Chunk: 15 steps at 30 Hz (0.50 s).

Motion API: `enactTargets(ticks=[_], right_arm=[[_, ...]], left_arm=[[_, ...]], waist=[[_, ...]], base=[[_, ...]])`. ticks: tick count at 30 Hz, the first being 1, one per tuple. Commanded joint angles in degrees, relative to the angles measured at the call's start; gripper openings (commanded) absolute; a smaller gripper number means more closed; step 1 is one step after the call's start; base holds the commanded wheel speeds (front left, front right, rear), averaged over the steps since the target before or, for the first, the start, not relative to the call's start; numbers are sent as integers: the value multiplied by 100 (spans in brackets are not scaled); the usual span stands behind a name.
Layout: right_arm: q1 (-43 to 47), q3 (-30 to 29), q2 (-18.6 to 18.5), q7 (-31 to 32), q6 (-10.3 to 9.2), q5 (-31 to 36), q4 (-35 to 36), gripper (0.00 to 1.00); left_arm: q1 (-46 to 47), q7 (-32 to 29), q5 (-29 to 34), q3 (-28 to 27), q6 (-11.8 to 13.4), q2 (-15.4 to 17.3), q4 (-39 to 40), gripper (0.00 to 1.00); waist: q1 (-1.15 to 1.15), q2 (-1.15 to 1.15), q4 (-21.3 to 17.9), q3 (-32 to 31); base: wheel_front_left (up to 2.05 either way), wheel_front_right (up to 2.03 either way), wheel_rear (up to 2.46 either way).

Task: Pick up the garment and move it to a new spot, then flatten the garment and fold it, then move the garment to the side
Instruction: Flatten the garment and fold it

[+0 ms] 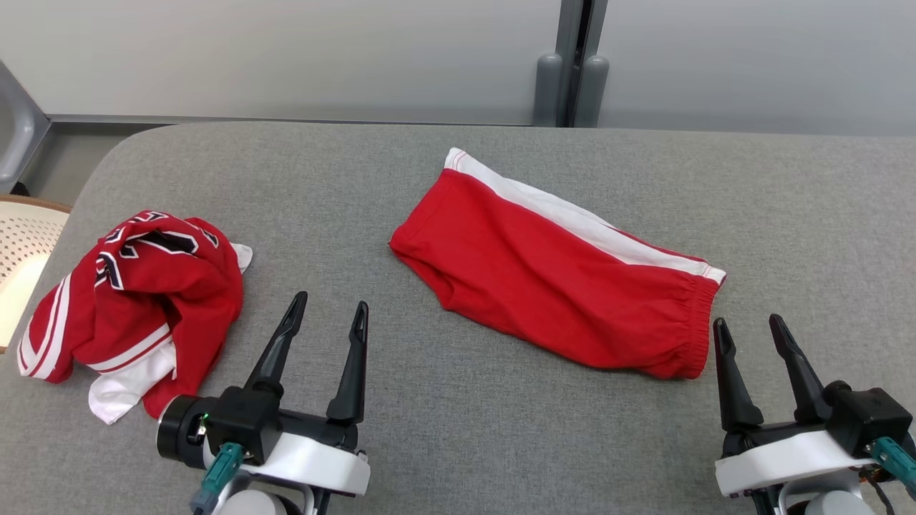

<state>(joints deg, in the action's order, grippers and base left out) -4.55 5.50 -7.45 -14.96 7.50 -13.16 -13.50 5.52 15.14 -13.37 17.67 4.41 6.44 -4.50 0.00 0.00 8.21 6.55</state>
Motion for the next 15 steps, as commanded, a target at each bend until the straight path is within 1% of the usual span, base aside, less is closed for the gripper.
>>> enactTargets(ticks=[1,5,9,12,15], right_arm=[[-31,-31,32,-33,-2,-87,-102,100],[-248,-43,138,51,-1,-591,-496,100],[-540,-90,216,410,-1,-1517,-950,100],[-773,-122,230,697,-1,-2171,-1229,100],[-995,-184,236,1037,-1,-2671,-1542,100]], left_arm=[[-9,0,107,-98,-88,-31,-34,100],[58,-1,275,-283,-277,-176,-87,100],[121,-1,379,-328,-434,-280,-168,100],[171,-1,431,-287,-479,-311,-204,100],[206,-1,432,-228,-508,-340,-224,100]], waist=[[0,0,-23,49],[0,0,-43,144],[0,0,18,244],[0,0,95,325],[0,0,176,413]], base=[[0,0,0],[0,0,0],[0,0,0],[0,0,0],[0,0,0]])
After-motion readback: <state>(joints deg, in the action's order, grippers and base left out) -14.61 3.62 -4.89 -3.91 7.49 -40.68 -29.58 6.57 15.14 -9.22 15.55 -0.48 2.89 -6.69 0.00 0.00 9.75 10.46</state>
